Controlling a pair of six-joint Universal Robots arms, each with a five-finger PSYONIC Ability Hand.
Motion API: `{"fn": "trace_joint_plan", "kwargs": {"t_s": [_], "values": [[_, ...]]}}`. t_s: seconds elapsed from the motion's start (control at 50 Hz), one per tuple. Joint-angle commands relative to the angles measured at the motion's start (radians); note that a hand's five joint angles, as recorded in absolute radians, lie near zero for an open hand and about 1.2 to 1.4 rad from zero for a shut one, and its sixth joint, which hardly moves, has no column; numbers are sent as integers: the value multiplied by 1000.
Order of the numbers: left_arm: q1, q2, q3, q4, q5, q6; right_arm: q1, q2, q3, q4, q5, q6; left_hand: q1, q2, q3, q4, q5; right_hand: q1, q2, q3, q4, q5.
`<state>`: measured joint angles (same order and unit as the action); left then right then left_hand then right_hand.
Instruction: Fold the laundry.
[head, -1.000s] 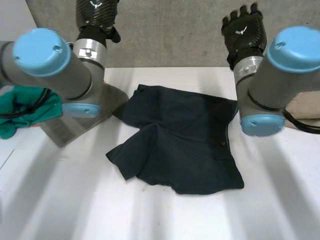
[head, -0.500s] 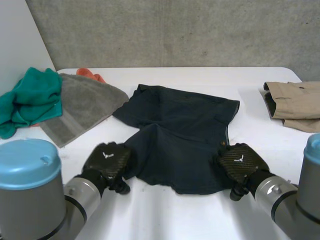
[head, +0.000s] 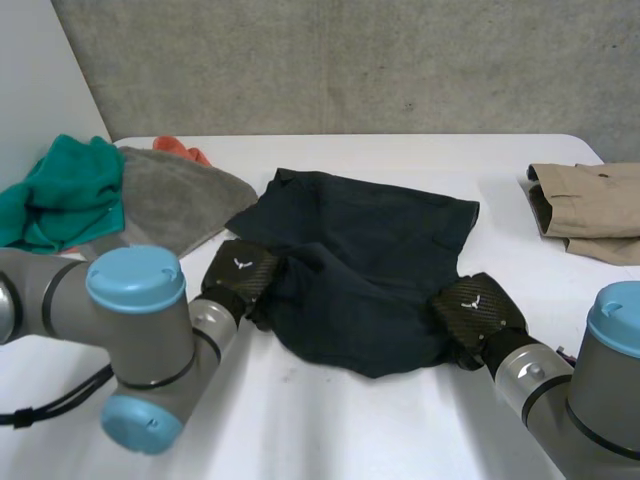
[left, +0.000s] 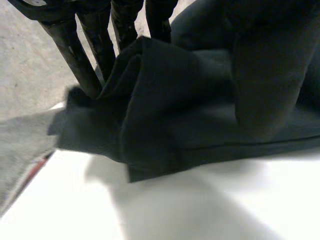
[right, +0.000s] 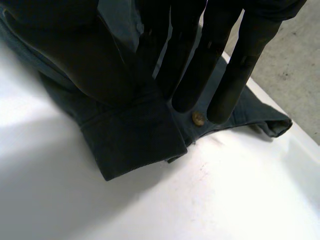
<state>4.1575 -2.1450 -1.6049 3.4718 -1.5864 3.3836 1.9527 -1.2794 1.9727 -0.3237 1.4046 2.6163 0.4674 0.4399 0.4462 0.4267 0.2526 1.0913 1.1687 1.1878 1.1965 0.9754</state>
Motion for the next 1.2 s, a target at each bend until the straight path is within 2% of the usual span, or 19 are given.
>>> {"fn": "trace_joint_plan", "kwargs": {"t_s": [0.02, 0.14, 0.22, 0.24, 0.26, 0.36, 0.46, 0.6, 0.64, 0.68, 0.7, 0.74, 0.78, 0.9, 0.98, 1.08, 1.14, 1.2], "values": [[35, -78, 100, 3, 6, 122, 12, 3, -63, -3, 28, 2, -7, 20, 14, 33, 33, 305, 228, 209, 200, 246], [33, -128, 145, 1, 8, 126, 14, 54, -142, -3, 98, 1, 107, 134, 128, 147, 147, 305, 228, 209, 200, 246], [35, -130, 148, 6, 9, 131, 14, 89, -179, 0, 132, 2, 599, 627, 620, 640, 639, 305, 228, 209, 200, 246], [35, -128, 148, 9, 9, 129, 15, 92, -182, 2, 137, 1, 877, 904, 898, 917, 917, 305, 228, 209, 200, 246], [33, -128, 148, 10, 9, 128, 15, 94, -186, 3, 139, 1, 928, 956, 950, 969, 969, 305, 228, 209, 200, 246], [27, -54, 131, -13, 2, 119, 6, 89, -187, 14, 143, -2, 929, 956, 950, 970, 969, 305, 228, 209, 200, 246], [26, 144, 45, -156, 6, 117, 6, 31, -195, 87, 134, -24, 929, 956, 950, 970, 969, 305, 228, 209, 200, 246], [35, 172, 19, -310, -3, 122, 14, 29, -219, 170, 128, -30, 929, 956, 950, 970, 969, 305, 228, 209, 200, 246], [38, 155, 20, -336, -6, 123, 14, 78, -227, 172, 135, -35, 667, 694, 688, 708, 707, 305, 228, 209, 200, 246], [41, 139, 20, -339, -7, 123, 15, 104, -233, 172, 142, -38, 282, 310, 304, 323, 323, 305, 228, 209, 200, 246], [43, 128, 20, -338, -15, 126, 15, 121, -239, 173, 145, -38, 10, 38, 31, 51, 50, 305, 228, 209, 200, 246], [41, 129, 19, -333, -27, 126, 15, 127, -239, 172, 145, -38, -66, -38, -45, -25, -25, 305, 228, 209, 200, 246], [33, 140, 17, -323, -50, 125, 17, 130, -235, 169, 142, -38, -86, -59, -65, -46, -46, 305, 228, 209, 200, 246], [30, 229, -29, -284, -47, 122, 15, 123, -229, 169, 140, -32, -63, -36, -42, -22, -23, 305, 228, 209, 200, 246], [15, 296, -96, -272, -44, 123, 15, 117, -221, 164, 140, -22, 42, 70, 63, 83, 83, 305, 228, 209, 200, 246], [-77, 394, -220, -272, -49, 125, 12, 117, -219, 161, 140, -22, 236, 264, 257, 277, 276, 305, 228, 209, 200, 246], [-129, 424, -274, -258, -49, 125, 12, 117, -219, 161, 140, -22, 242, 270, 263, 283, 283, 305, 228, 209, 200, 246], [-140, 425, -305, -246, -52, 126, 12, 117, -219, 161, 139, -22, 239, 267, 261, 280, 280, 305, 228, 209, 200, 246]]}}
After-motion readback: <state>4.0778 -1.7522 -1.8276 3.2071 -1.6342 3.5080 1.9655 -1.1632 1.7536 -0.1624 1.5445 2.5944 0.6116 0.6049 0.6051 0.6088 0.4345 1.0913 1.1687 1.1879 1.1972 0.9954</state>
